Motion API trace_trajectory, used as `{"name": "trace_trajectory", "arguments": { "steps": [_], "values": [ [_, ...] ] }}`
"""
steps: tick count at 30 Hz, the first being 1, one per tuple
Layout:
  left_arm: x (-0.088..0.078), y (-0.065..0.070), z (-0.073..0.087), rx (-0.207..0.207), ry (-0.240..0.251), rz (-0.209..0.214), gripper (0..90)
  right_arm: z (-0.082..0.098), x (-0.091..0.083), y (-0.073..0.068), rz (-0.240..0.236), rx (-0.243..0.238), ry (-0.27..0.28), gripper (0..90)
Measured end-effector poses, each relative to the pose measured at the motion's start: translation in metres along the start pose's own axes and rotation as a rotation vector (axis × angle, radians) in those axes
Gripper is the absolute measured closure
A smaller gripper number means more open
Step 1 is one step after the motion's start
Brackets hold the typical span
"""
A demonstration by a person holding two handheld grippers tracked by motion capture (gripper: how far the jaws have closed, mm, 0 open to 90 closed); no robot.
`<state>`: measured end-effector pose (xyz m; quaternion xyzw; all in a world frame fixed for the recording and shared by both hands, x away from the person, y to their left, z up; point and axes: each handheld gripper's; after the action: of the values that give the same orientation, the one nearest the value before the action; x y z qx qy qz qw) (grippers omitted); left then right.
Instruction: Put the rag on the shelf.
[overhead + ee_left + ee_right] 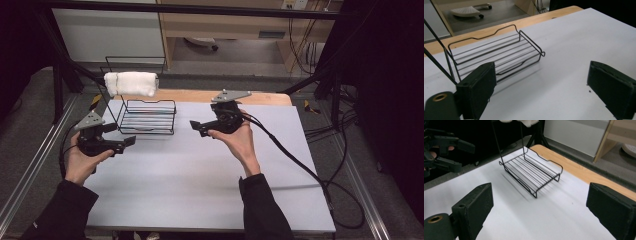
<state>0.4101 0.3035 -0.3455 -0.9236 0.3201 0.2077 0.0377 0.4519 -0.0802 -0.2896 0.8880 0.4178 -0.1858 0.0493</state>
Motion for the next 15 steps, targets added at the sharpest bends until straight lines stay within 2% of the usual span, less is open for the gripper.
{"name": "trace_trajectory", "arguments": {
  "steps": [6,10,15],
  "values": [
    [0.004,0.009,0.024,-0.007,-0.014,0.020,5.7,0.032,-0.017,0.015,0.018,0.035,-0.019,4.8],
    [0.008,0.016,0.040,-0.017,-0.027,0.055,5.8,0.057,-0.028,0.023,0.028,0.055,-0.037,4.4],
    [0.009,0.022,0.057,-0.013,-0.045,0.063,6.6,0.089,-0.041,0.031,0.032,0.087,-0.064,3.5]
  ]
}}
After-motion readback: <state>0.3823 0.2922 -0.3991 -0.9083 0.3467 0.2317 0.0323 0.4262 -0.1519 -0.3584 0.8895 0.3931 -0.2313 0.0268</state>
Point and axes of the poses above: each handheld gripper's, and its own axes: x roughly forward along the jaws, z roughly out of its underside, y roughly to its right, and after that the axes turned 5 degrees about y, right-handed
